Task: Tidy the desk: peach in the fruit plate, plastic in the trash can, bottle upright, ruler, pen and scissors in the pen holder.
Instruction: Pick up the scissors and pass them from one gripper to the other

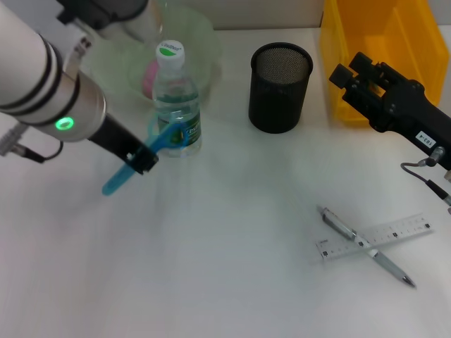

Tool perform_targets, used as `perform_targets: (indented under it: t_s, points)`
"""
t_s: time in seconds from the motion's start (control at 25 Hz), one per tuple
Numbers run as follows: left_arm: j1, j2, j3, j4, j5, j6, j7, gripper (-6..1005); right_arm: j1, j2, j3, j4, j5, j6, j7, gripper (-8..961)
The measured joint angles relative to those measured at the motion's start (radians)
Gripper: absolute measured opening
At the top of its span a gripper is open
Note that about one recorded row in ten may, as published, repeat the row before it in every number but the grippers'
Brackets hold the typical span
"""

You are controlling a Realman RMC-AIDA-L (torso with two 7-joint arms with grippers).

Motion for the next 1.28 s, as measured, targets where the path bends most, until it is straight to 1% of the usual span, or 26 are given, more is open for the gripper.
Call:
perform_targets:
  t_s: [0.28,0.36,0.4,0.44,0.48,0.6,0.64,0.68,0.72,0.76,0.88,0.92,0.96,1.08,1.28]
  points:
    - [0.038,0.000,-0.036,0.204,-0.012,0.035,0.010,257,-0.003,0.000,0.000,0.007,0.001,0.001,0.000,557]
    - [0.038,0.000,-0.036,0.204,-0.012,0.035,0.010,257,-0.003,0.000,0.000,0.007,0.001,0.002,0.000,557]
    - [0.052,0.000,-0.049,0.264,-0.014,0.036,0.012,257,-0.003,-0.001,0.000,0.007,0.001,0.002,0.000,557]
    - [0.052,0.000,-0.049,0.264,-0.014,0.036,0.012,257,-0.003,-0.001,0.000,0.007,0.001,0.002,0.000,557]
    - [0.073,0.000,-0.055,0.313,-0.019,0.023,0.013,257,-0.003,-0.001,0.000,0.007,0.001,0.002,0.000,557]
    - [0.073,0.000,-0.055,0.313,-0.019,0.023,0.013,257,-0.003,0.000,-0.003,0.011,0.001,0.001,0.000,556]
    - [0.102,0.002,-0.072,0.337,-0.052,-0.014,0.026,257,-0.003,0.000,-0.004,0.013,0.001,0.001,0.000,556]
    - [0.116,0.002,-0.102,0.338,-0.090,-0.035,0.046,257,-0.003,0.000,-0.005,0.016,0.001,0.000,0.001,556]
    - [0.116,0.002,-0.102,0.338,-0.090,-0.035,0.046,257,-0.003,0.000,-0.005,0.018,0.001,0.000,0.002,556]
    - [0.136,0.001,-0.167,0.339,-0.176,-0.068,0.093,257,-0.003,0.000,-0.005,0.021,0.001,-0.001,0.002,556]
    - [0.144,0.002,-0.238,0.337,-0.258,-0.088,0.142,257,-0.003,0.000,-0.003,0.026,0.001,-0.006,0.002,555]
    - [0.144,0.002,-0.238,0.337,-0.258,-0.088,0.142,257,-0.002,0.000,-0.003,0.028,0.001,-0.008,0.002,555]
    - [0.148,0.002,-0.288,0.331,-0.319,-0.096,0.186,257,-0.001,0.000,-0.003,0.030,0.001,-0.009,0.002,555]
    - [0.151,0.002,-0.306,0.326,-0.359,-0.101,0.223,257,0.003,0.000,-0.006,0.036,0.001,-0.009,0.002,555]
    - [0.154,0.003,-0.312,0.293,-0.418,-0.122,0.266,256,0.004,0.000,-0.007,0.037,0.001,-0.008,0.001,554]
